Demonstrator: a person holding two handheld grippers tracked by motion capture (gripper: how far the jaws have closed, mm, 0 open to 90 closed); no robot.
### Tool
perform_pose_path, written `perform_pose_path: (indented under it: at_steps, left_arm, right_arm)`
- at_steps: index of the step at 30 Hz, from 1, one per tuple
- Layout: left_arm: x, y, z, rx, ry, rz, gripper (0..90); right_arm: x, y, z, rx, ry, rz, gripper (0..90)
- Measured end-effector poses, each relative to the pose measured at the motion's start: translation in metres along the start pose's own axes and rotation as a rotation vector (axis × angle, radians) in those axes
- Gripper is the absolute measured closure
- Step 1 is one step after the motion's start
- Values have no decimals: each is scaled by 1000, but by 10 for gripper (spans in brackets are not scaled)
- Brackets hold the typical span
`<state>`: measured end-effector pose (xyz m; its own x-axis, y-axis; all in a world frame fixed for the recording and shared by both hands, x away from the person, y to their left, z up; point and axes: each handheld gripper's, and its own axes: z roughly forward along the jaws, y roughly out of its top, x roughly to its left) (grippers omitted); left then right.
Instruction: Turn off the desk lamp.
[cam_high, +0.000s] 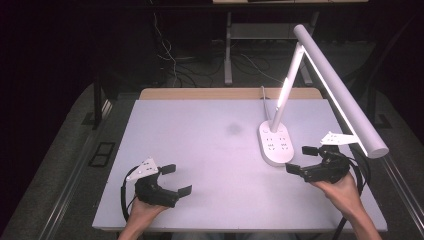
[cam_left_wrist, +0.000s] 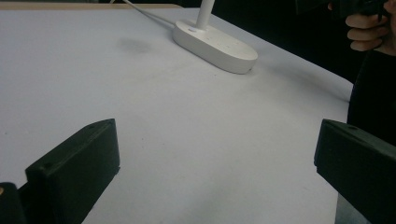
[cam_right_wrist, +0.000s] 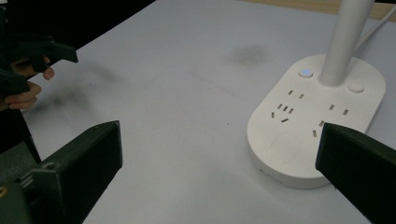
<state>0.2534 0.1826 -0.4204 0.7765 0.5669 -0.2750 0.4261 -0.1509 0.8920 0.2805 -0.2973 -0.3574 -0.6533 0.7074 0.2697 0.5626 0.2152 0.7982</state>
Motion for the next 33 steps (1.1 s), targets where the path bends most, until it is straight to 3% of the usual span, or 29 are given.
perform_pose_path:
  at_steps: [23,33]
  left_arm:
    - [1,0,0,-1,2,-2,0]
    - [1,0,0,2,-2,-3,0]
  right_arm:
    - [-23,39,14,40,-16,-34,6]
    - [-37,49,26,59,-18,-21,6]
